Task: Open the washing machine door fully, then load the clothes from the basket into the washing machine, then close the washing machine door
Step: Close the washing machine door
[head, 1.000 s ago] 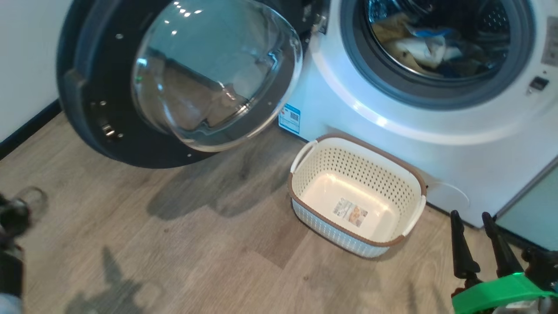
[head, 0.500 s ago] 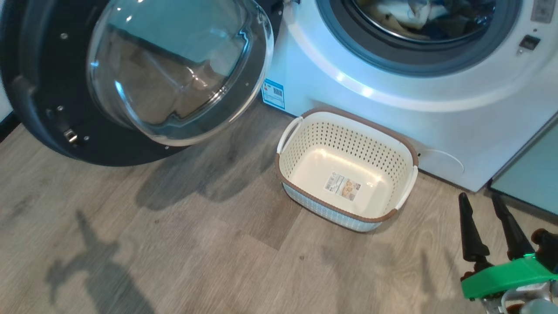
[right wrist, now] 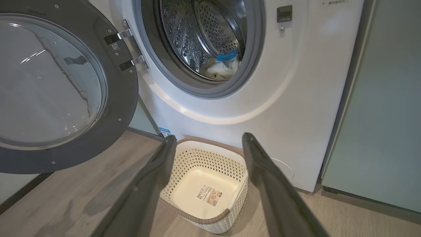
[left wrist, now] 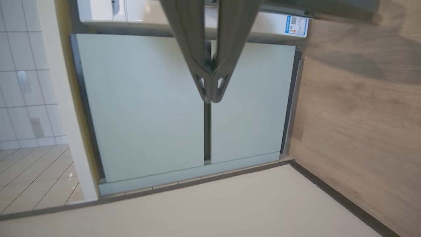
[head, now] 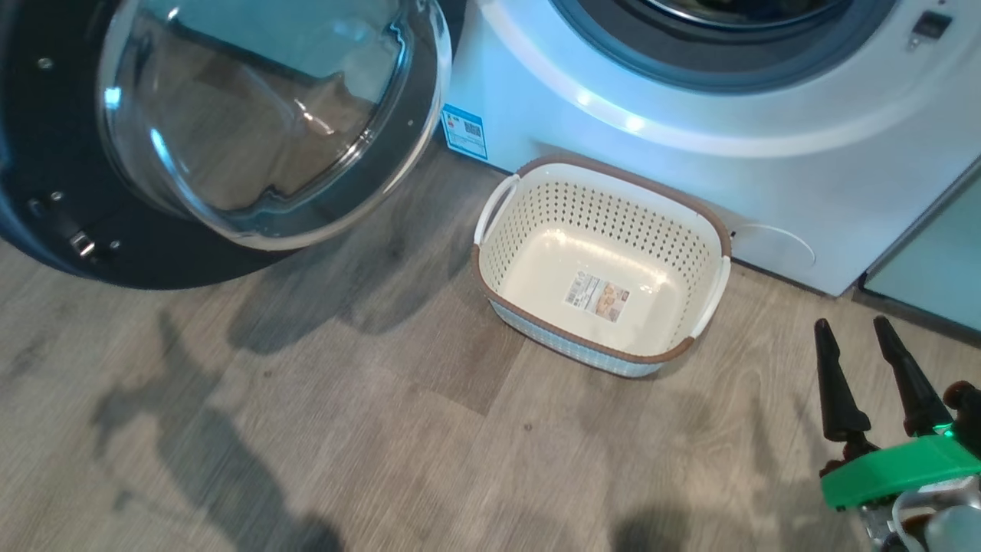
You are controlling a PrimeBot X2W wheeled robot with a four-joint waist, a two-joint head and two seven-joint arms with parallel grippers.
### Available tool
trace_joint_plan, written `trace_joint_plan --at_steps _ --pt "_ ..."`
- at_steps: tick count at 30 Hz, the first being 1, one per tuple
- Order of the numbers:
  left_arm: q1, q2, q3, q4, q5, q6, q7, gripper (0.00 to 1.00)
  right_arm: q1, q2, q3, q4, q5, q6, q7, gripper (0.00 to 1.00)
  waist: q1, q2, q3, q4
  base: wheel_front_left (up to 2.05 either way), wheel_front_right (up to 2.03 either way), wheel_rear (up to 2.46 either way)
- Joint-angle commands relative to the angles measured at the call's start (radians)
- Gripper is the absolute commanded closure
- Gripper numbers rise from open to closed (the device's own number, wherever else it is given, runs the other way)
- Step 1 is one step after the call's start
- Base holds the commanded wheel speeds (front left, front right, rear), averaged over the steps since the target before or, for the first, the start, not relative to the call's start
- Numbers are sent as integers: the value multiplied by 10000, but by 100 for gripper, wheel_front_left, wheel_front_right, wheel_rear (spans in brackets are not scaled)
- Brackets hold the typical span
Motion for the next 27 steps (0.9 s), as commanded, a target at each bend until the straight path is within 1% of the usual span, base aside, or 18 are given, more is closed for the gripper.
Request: trace_joint_plan --at_steps 1,11,15,24,27 --pt "-347 856 -191 -177 225 17 448 100 -312 -235 210 -334 -105 4 -67 0 -1 0 158 -67 0 0 0" --pt "-864 1098 -803 25 639 -113 1348 100 -534 -489 300 -383 -143 4 -67 0 -1 0 604 -254 0 0 0" --pt "-919 1143 -999 57 800 -169 1522 100 -623 -564 280 -420 -170 4 -67 0 -1 0 792 -322 0 0 0" --pt "-1187 1006 -1289 41 962 -309 1869 100 -827 -649 302 -442 -221 4 -67 0 -1 0 1209 -417 0 0 0" --pt "-1231 958 -1541 7 1127 -343 2191 100 -896 -635 313 -429 -234 4 -67 0 -1 0 1256 -430 0 0 0"
